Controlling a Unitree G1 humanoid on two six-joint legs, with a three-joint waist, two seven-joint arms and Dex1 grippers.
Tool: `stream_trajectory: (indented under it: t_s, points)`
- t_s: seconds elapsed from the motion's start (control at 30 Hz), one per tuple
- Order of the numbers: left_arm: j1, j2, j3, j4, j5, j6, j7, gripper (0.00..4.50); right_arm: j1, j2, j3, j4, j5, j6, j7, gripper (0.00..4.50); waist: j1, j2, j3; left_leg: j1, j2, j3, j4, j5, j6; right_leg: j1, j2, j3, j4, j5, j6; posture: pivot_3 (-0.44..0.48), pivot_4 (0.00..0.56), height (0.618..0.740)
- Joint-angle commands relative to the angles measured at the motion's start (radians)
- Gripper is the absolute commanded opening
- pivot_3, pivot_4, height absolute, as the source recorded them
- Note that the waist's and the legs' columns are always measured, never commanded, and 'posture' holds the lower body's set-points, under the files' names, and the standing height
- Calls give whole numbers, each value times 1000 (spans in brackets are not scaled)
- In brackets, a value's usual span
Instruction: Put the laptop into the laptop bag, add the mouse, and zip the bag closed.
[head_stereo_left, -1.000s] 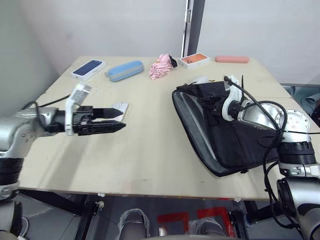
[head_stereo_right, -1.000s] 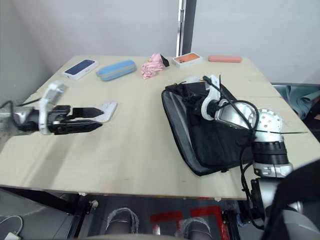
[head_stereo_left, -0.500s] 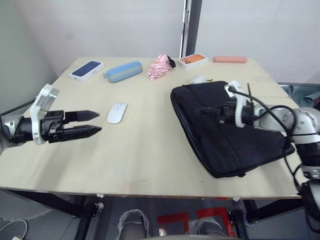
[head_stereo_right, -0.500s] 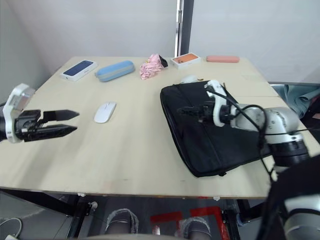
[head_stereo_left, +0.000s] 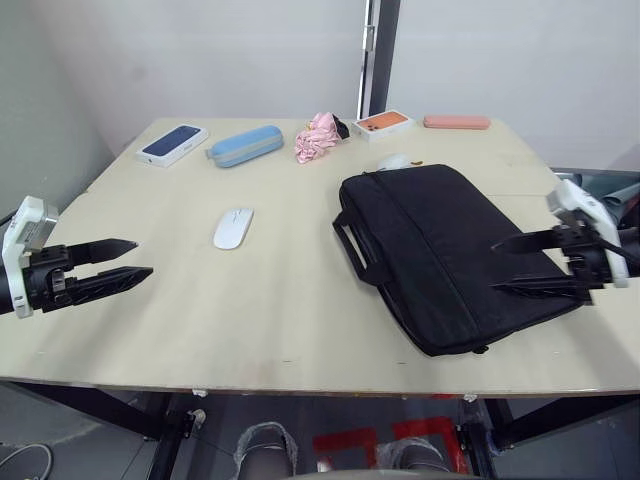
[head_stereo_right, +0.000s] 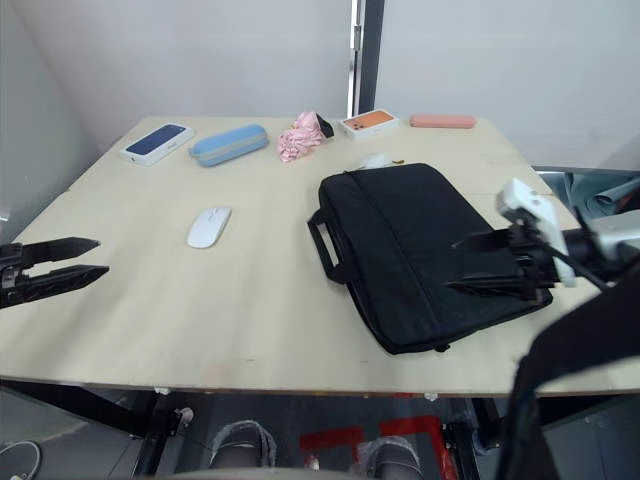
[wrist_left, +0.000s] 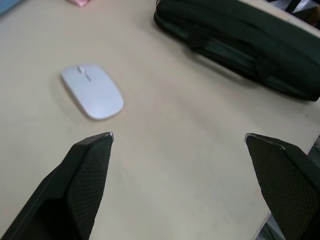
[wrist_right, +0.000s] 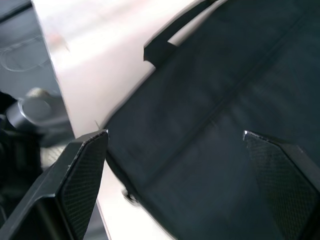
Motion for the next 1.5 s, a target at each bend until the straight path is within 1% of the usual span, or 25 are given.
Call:
stream_trajectory:
  t_s: [0.03,0.13,0.23,0.47,0.63,0.83,0.93,0.97,1.03,1.07,1.13,1.2,1.33,1.5]
  points:
    - [18,48,41,50,45,-53,-23,4461,21,-19,-128,79,-67,-67,31,4486,-2,0,0,0,0,0,0,0,0,0,0,0,0,0,0,0,150,740]
    - [6,62,24,98,82,-92,-9,4461,18,-4,-192,131,-81,-80,36,4486,-1,0,0,0,0,0,0,0,0,0,0,0,0,0,-1,0,150,740]
    - [-16,66,1,122,91,-100,-11,4461,11,13,-232,160,-100,-101,20,4486,-1,0,-1,0,0,0,0,0,1,0,0,0,0,0,-2,0,150,740]
    - [-72,61,-42,176,107,-114,-2,4481,30,32,-263,157,-128,-109,19,4497,-1,0,-1,1,0,1,0,0,1,0,0,0,1,0,-3,0,150,740]
    - [-127,41,-70,214,138,-159,45,4481,40,41,-274,149,-135,-104,17,4497,-1,0,-1,1,0,1,0,0,2,0,0,0,1,0,-3,0,150,740]
    - [-285,-58,-179,232,175,-131,218,4481,18,72,-257,88,-108,-93,10,4497,4,1,-2,1,0,1,2,0,2,0,0,0,4,0,-5,0,150,740]
    - [-395,-145,-275,243,213,-62,349,4481,-62,128,-225,-39,-10,-31,-42,4497,2,2,-3,2,0,1,4,0,2,1,0,1,6,0,-5,0,150,740]
    - [-447,-187,-292,250,220,-36,410,4481,-95,149,-200,-92,14,-9,-71,4497,3,2,-3,1,0,1,6,1,2,0,0,1,9,0,-6,0,150,740]
    - [-516,-238,-301,265,220,18,487,4481,-131,171,-167,-148,29,22,-108,4497,3,1,-3,2,1,0,9,1,2,0,0,1,13,0,-6,0,150,740]
    - [-560,-275,-313,273,219,53,530,4481,-155,184,-129,-179,26,35,-135,4497,3,1,-3,1,1,-1,10,1,2,-1,0,1,14,0,-6,0,150,740]
    - [-624,-338,-348,267,220,115,588,4481,-195,206,-67,-227,22,56,-182,4497,2,0,-3,1,1,-2,12,1,2,1,0,1,15,0,-6,0,150,740]
    - [-655,-368,-365,269,229,138,618,4481,-218,223,-39,-251,28,72,-205,4497,2,0,-3,1,0,-2,14,1,3,1,0,1,15,0,-8,0,150,740]
    - [-731,-429,-405,323,278,121,708,4481,-233,246,-12,-293,45,91,-225,4497,4,0,-3,-1,0,-2,13,1,3,0,0,1,14,0,-8,0,150,740]
    - [-791,-493,-469,429,382,-6,805,4481,-246,258,-5,-324,67,111,-247,4497,7,0,-3,-3,0,-3,13,1,3,0,0,0,12,0,-8,0,150,740]
